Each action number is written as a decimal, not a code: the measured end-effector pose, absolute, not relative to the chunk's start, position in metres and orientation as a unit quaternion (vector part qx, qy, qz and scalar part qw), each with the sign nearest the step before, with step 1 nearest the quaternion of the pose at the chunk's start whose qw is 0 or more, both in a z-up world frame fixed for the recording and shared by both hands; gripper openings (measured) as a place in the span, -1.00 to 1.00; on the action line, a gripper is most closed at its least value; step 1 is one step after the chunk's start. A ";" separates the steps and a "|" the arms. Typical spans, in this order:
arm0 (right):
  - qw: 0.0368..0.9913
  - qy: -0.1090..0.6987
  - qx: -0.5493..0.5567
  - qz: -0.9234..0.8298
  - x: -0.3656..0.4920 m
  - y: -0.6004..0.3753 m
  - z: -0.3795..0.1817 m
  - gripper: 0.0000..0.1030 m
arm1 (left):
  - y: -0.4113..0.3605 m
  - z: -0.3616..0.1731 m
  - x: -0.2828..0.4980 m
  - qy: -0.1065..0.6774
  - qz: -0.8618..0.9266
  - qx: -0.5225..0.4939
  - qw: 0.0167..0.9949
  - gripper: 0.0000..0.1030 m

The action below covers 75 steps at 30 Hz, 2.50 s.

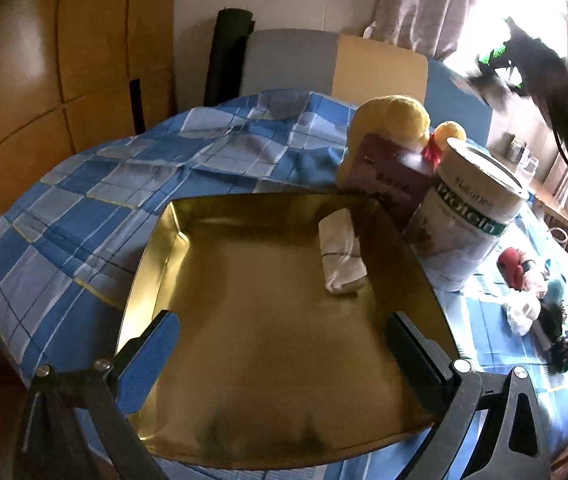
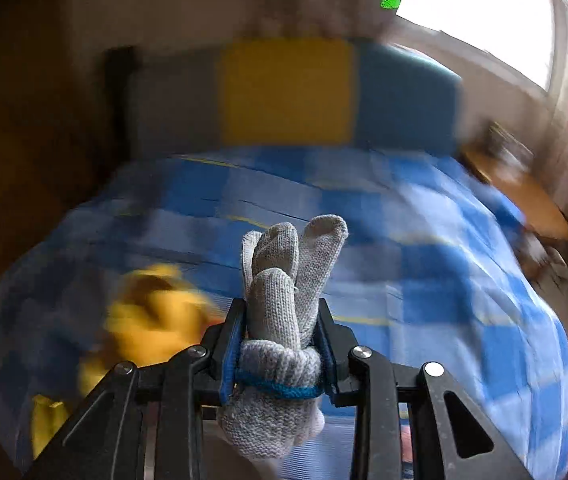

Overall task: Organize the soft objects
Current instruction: 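Carry the white gloves to the tray and release beside the roll with right, then move the left gripper back to the bed while right moves toward the black wig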

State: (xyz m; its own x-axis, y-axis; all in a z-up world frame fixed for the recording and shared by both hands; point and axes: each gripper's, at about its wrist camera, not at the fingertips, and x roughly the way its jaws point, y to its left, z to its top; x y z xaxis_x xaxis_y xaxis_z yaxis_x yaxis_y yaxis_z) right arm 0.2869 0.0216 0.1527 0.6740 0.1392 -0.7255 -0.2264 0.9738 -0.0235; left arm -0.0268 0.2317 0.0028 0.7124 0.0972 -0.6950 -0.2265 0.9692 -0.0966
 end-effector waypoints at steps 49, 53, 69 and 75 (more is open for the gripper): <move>0.827 0.473 -0.078 0.295 0.107 0.165 -0.017 -0.11 | 0.267 -0.003 -0.071 0.374 0.151 -0.118 0.907 0.99; 0.843 0.437 -0.102 0.298 0.088 0.155 -0.004 -0.11 | 0.258 -0.001 -0.071 0.374 0.144 -0.102 0.911 0.99; 0.890 0.337 -0.141 0.271 0.040 0.082 0.032 -0.11 | 0.211 0.010 -0.069 0.366 0.098 -0.044 0.924 1.00; 0.901 0.331 -0.119 0.253 0.035 0.038 0.040 -0.11 | 0.190 0.010 -0.068 0.371 0.070 -0.022 0.926 1.00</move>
